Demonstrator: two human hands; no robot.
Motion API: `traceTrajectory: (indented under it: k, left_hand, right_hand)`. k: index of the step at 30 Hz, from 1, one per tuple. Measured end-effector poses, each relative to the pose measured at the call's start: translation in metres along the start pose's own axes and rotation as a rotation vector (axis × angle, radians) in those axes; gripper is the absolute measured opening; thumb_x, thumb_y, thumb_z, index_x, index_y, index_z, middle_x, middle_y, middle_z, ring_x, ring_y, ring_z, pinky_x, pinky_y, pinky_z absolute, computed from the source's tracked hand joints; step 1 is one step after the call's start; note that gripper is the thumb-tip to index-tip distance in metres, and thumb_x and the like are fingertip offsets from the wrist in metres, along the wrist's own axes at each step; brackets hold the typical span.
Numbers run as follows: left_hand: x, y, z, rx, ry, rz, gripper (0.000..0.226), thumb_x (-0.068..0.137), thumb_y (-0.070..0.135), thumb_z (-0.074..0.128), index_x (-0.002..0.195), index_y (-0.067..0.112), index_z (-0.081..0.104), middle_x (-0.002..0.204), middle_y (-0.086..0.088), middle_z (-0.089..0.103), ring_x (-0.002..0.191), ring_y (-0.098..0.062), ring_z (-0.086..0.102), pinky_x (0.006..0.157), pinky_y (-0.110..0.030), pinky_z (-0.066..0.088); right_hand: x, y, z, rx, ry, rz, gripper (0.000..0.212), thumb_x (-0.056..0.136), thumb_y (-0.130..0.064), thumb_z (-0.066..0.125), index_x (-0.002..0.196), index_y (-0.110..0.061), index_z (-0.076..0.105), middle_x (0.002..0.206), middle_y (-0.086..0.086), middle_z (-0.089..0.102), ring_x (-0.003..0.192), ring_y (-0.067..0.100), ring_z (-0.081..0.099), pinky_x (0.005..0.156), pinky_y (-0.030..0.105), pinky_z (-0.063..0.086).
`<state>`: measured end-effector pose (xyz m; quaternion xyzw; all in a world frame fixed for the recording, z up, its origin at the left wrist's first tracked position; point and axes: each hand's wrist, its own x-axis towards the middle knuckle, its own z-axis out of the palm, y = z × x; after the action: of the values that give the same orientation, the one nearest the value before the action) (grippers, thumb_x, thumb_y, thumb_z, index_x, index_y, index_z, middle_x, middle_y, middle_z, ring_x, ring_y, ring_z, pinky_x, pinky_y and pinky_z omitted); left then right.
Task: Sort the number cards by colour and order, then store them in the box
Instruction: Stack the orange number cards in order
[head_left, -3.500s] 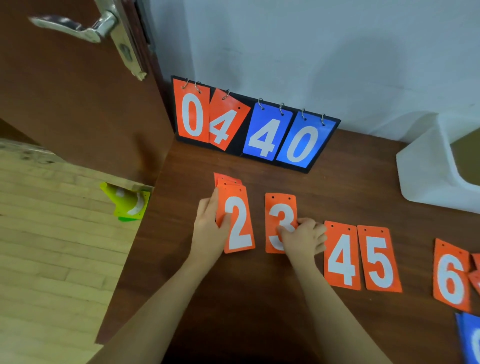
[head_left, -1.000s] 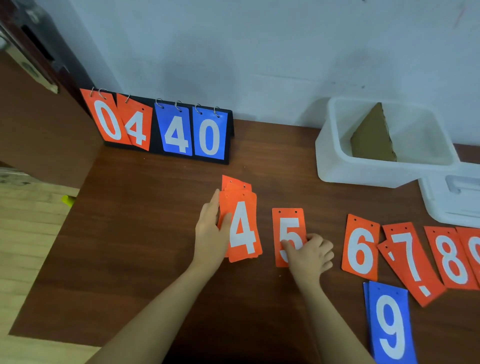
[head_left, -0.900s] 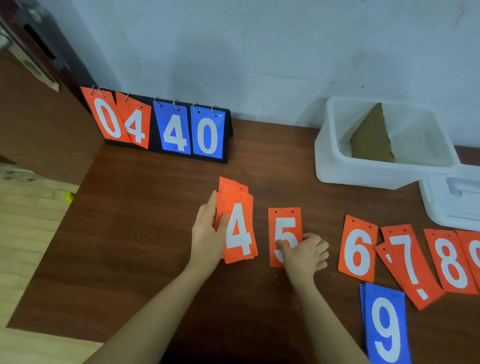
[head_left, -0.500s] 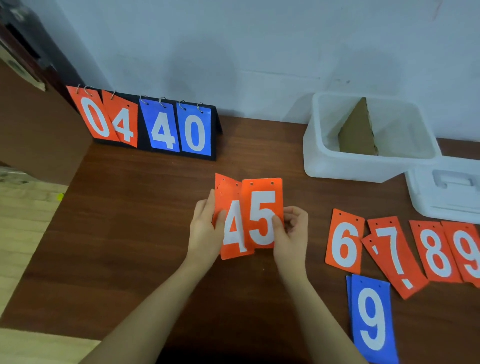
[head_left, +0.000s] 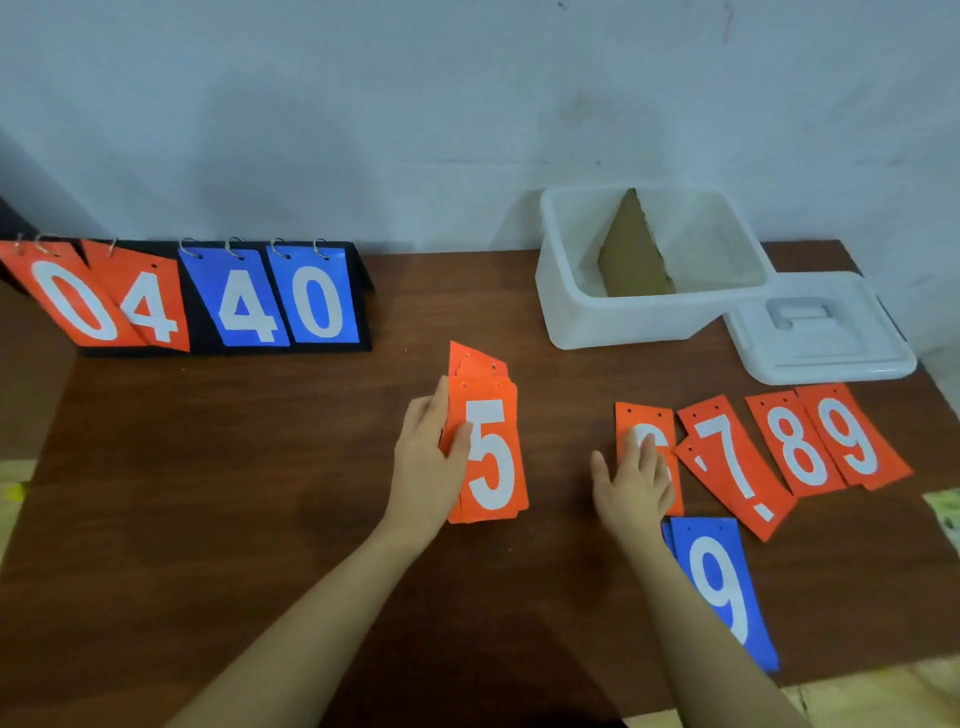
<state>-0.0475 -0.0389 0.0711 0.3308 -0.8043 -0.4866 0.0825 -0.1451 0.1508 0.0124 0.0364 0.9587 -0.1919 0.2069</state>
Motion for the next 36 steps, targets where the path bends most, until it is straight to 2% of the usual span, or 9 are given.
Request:
traceTrajectory:
  k: [3, 9, 13, 18, 22, 25, 28, 31, 36]
  left_hand:
    - [0.003, -0.004, 0.005, -0.005, -0.066, -0.007, 0.057, 0.094, 0.028, 0.048, 0.144, 0.027, 0.022, 0.137, 0.002, 0.039, 0.122, -0.015, 0.045, 0.095, -0.031, 0.046]
    - [0.007, -0.015, 0.007, 0.009, -0.076, -0.032, 0.054, 0.094, 0.026, 0.048, 0.143, 0.025, 0.026, 0.134, 0.001, 0.041, 0.12, -0.016, 0.048, 0.092, -0.032, 0.048]
    - [0.008, -0.02, 0.004, 0.03, -0.054, -0.067, 0.054, 0.093, 0.027, 0.049, 0.143, 0.025, 0.027, 0.136, 0.002, 0.041, 0.12, -0.016, 0.048, 0.091, -0.029, 0.046]
    - [0.005, -0.017, 0.012, 0.044, -0.022, -0.106, 0.055, 0.093, 0.028, 0.049, 0.143, 0.025, 0.027, 0.137, 0.001, 0.04, 0.12, -0.017, 0.048, 0.091, -0.03, 0.047]
    - [0.001, -0.012, 0.025, 0.068, 0.037, -0.133, 0.055, 0.093, 0.027, 0.048, 0.143, 0.025, 0.026, 0.137, -0.001, 0.04, 0.122, -0.019, 0.047, 0.092, -0.032, 0.047]
    - [-0.002, -0.002, 0.037, 0.075, 0.099, -0.161, 0.055, 0.094, 0.027, 0.047, 0.144, 0.024, 0.025, 0.138, -0.002, 0.039, 0.123, -0.02, 0.047, 0.094, -0.036, 0.047]
    - [-0.007, 0.014, 0.053, 0.086, 0.159, -0.151, 0.055, 0.095, 0.027, 0.045, 0.145, 0.024, 0.023, 0.138, -0.003, 0.037, 0.123, -0.02, 0.045, 0.096, -0.037, 0.046]
    - [-0.012, 0.035, 0.075, 0.07, 0.192, -0.132, 0.054, 0.095, 0.027, 0.044, 0.145, 0.023, 0.023, 0.138, -0.003, 0.036, 0.123, -0.018, 0.044, 0.097, -0.034, 0.044]
    - [-0.03, 0.071, 0.124, -0.068, 0.165, -0.053, 0.05, 0.095, 0.026, 0.045, 0.143, 0.024, 0.029, 0.123, 0.007, 0.041, 0.107, -0.005, 0.047, 0.087, -0.02, 0.042]
  right_hand:
    - [-0.003, -0.003, 0.01, -0.065, -0.048, -0.02, 0.062, 0.098, -0.045, 0.03, 0.15, -0.021, 0.007, 0.159, 0.005, -0.001, 0.146, 0.028, 0.002, 0.116, 0.046, 0.006]
    - [-0.026, -0.026, 0.029, -0.065, -0.051, -0.206, 0.048, 0.099, -0.036, 0.035, 0.146, -0.025, 0.027, 0.156, 0.0, 0.02, 0.142, 0.023, 0.019, 0.114, 0.044, 0.016]
    - [-0.024, -0.015, 0.026, 0.038, 0.22, 0.043, 0.054, 0.091, -0.04, 0.053, 0.138, -0.017, 0.037, 0.145, 0.009, 0.033, 0.133, 0.028, 0.031, 0.108, 0.045, 0.026]
    - [-0.011, -0.008, 0.018, 0.038, 0.116, 0.134, 0.067, 0.079, -0.044, 0.068, 0.131, -0.014, 0.038, 0.139, 0.011, 0.032, 0.131, 0.029, 0.03, 0.109, 0.044, 0.025]
    - [-0.002, -0.009, 0.003, 0.018, 0.098, 0.037, 0.043, 0.085, -0.031, 0.066, 0.118, -0.015, 0.044, 0.122, 0.007, 0.049, 0.122, 0.024, 0.042, 0.108, 0.042, 0.027]
    - [-0.003, -0.004, -0.012, 0.298, 0.031, -0.059, 0.018, 0.094, -0.019, 0.052, 0.11, -0.021, 0.046, 0.107, -0.001, 0.055, 0.12, 0.022, 0.044, 0.106, 0.042, 0.036]
    - [-0.008, 0.004, -0.036, 0.535, 0.057, -0.17, 0.022, 0.095, -0.021, 0.051, 0.115, -0.024, 0.045, 0.114, -0.006, 0.053, 0.123, 0.02, 0.039, 0.086, 0.028, 0.045]
    - [-0.011, 0.013, -0.058, 0.749, 0.042, -0.262, 0.029, 0.095, -0.022, 0.051, 0.122, -0.024, 0.043, 0.115, -0.01, 0.053, 0.112, 0.009, 0.052, 0.076, 0.012, 0.047]
    - [0.0, 0.036, -0.07, 0.779, -0.094, -0.324, 0.032, 0.094, -0.026, 0.054, 0.124, -0.029, 0.044, 0.105, -0.016, 0.054, 0.097, 0.0, 0.057, 0.069, 0.007, 0.048]
